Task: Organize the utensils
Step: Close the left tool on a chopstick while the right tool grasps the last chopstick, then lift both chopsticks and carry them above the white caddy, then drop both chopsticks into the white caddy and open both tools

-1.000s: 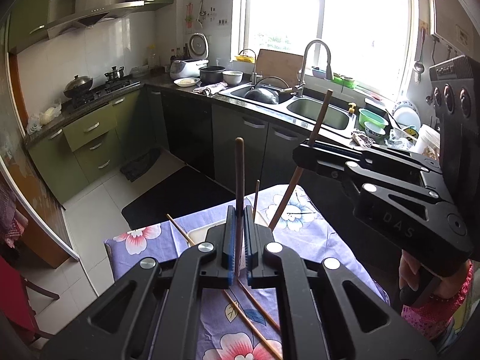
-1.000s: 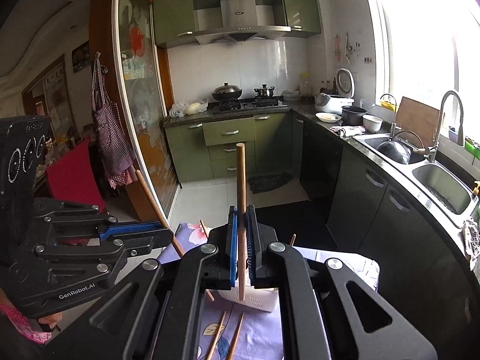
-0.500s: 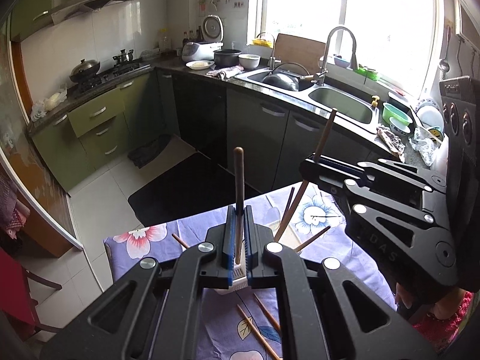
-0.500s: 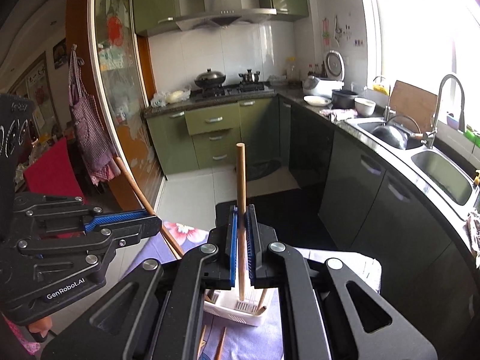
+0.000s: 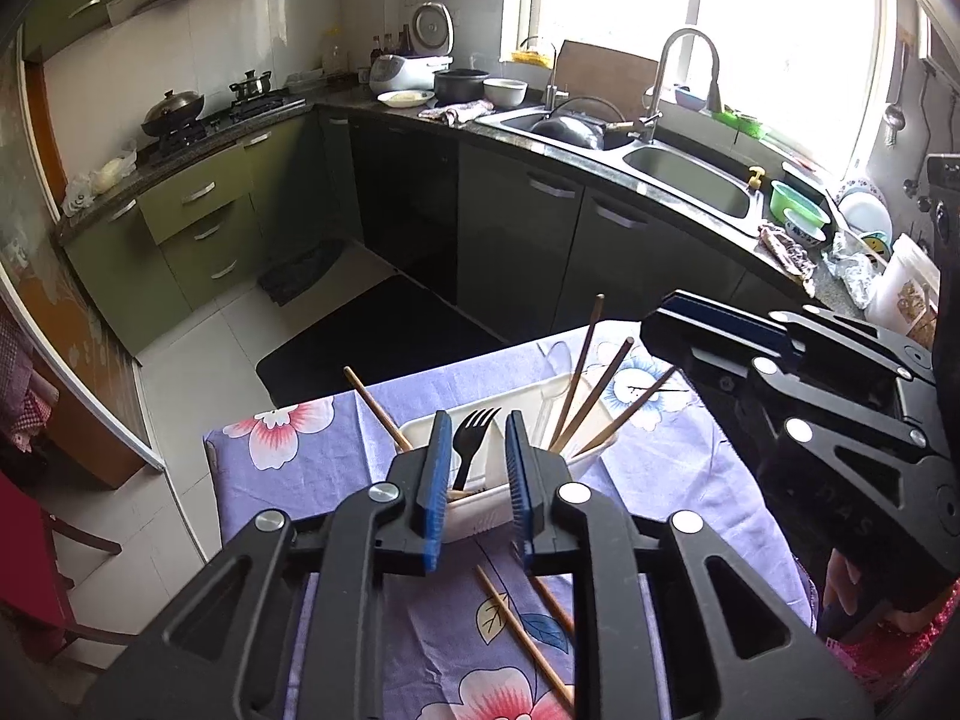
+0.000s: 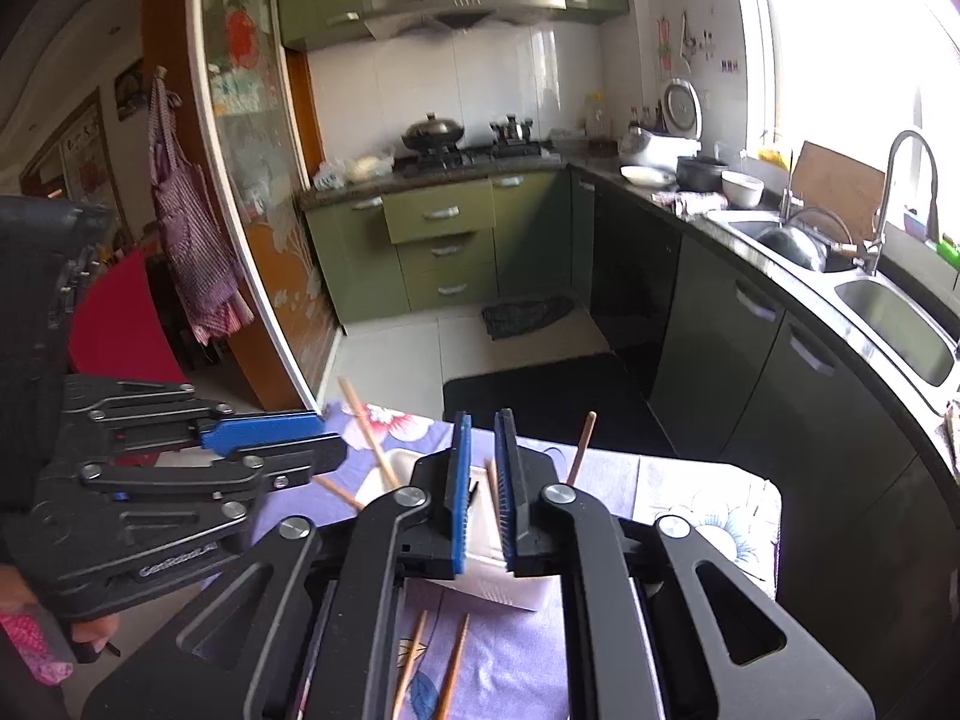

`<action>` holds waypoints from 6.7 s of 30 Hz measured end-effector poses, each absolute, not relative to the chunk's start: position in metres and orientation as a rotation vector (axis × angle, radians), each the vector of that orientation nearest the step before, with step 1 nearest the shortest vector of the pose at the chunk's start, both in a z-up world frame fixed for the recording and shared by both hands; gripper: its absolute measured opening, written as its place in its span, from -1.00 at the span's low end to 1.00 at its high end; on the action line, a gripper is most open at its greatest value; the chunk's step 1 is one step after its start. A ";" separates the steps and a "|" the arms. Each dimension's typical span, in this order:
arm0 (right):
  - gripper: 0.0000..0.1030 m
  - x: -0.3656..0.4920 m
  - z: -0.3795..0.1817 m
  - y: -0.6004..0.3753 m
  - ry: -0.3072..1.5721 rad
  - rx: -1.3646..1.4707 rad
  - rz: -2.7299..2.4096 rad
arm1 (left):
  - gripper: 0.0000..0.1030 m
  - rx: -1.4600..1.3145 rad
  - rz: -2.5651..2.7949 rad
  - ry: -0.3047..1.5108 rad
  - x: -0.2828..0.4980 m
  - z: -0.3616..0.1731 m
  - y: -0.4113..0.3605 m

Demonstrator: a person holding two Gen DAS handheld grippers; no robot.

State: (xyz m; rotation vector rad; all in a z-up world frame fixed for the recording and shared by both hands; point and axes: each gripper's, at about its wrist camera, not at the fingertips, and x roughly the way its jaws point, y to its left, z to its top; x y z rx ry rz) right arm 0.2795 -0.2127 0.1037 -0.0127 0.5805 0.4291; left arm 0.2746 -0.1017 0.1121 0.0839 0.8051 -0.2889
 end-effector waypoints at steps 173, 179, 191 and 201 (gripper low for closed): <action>-0.86 0.156 0.121 -0.225 0.404 0.015 0.361 | -0.89 0.004 -0.265 0.633 0.154 0.126 -0.080; -0.86 0.199 0.146 -0.229 0.348 0.041 0.340 | -0.89 0.011 -0.257 0.557 0.186 0.162 -0.092; -0.86 0.290 0.127 -0.221 0.368 0.052 0.292 | -0.89 -0.013 -0.181 0.462 0.254 0.174 -0.105; -0.86 0.308 0.086 -0.219 0.445 0.040 0.288 | -0.89 0.027 -0.168 0.540 0.277 0.128 -0.106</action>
